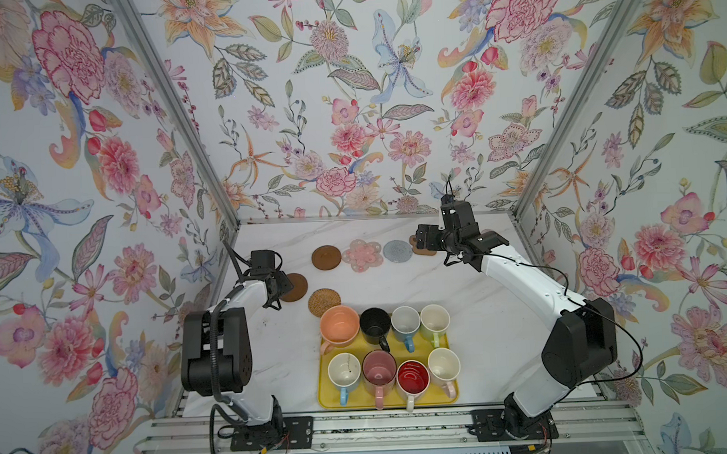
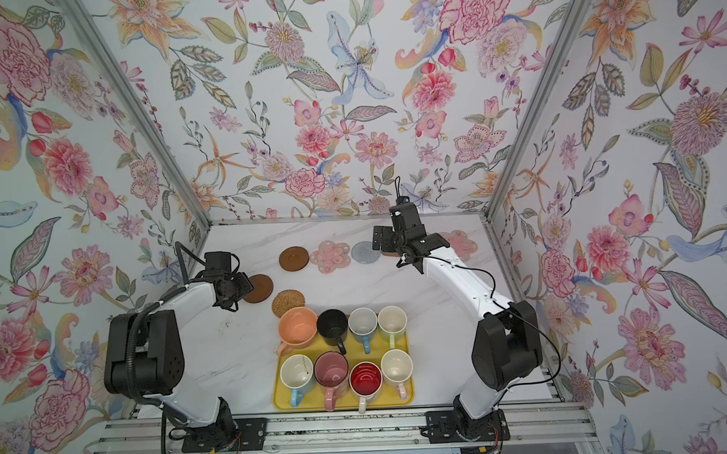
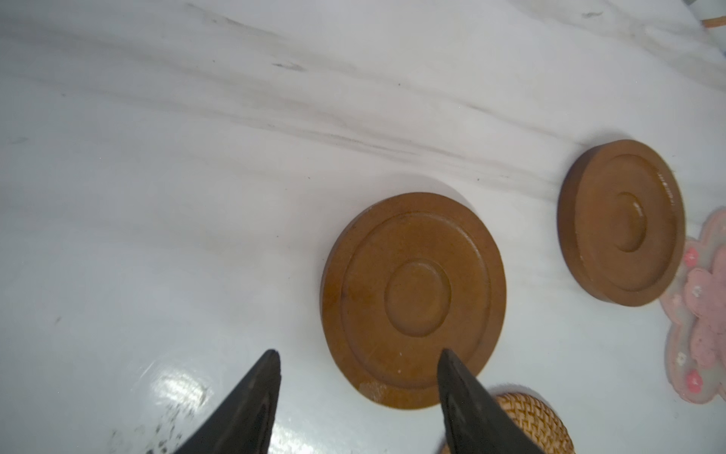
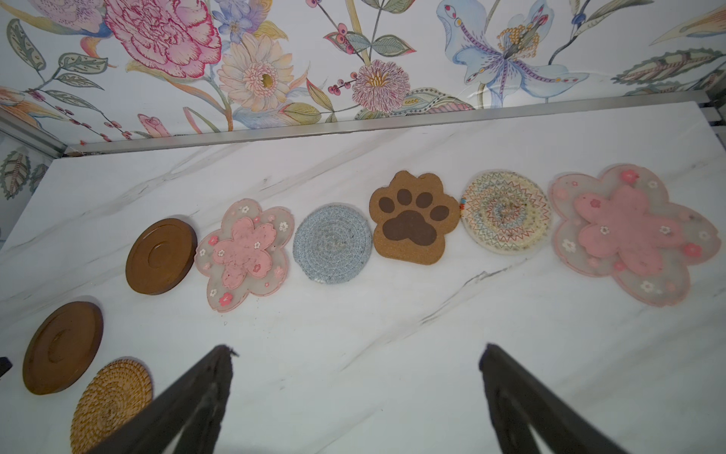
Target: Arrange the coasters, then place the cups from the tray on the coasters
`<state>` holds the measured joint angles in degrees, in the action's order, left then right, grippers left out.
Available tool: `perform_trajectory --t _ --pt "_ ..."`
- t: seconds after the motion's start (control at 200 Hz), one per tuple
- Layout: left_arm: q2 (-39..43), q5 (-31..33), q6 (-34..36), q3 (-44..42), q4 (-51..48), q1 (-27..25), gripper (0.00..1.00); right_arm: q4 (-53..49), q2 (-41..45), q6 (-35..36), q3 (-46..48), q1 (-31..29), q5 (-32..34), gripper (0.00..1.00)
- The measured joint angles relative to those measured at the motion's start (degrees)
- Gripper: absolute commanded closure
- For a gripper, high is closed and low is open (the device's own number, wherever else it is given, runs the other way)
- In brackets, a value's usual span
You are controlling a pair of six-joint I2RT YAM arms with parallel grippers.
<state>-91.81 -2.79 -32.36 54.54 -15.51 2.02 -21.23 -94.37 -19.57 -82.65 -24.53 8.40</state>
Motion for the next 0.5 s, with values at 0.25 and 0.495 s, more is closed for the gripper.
perform_trajectory --t 0.25,0.495 --pt "5.6 0.2 -0.1 -4.1 -2.5 -3.5 0.35 0.1 0.0 -0.3 1.1 -0.1 -0.2 0.01" --pt "4.0 0.2 -0.1 -5.6 -2.8 -5.8 0.4 0.5 1.4 -0.4 2.4 -0.4 -0.2 0.01"
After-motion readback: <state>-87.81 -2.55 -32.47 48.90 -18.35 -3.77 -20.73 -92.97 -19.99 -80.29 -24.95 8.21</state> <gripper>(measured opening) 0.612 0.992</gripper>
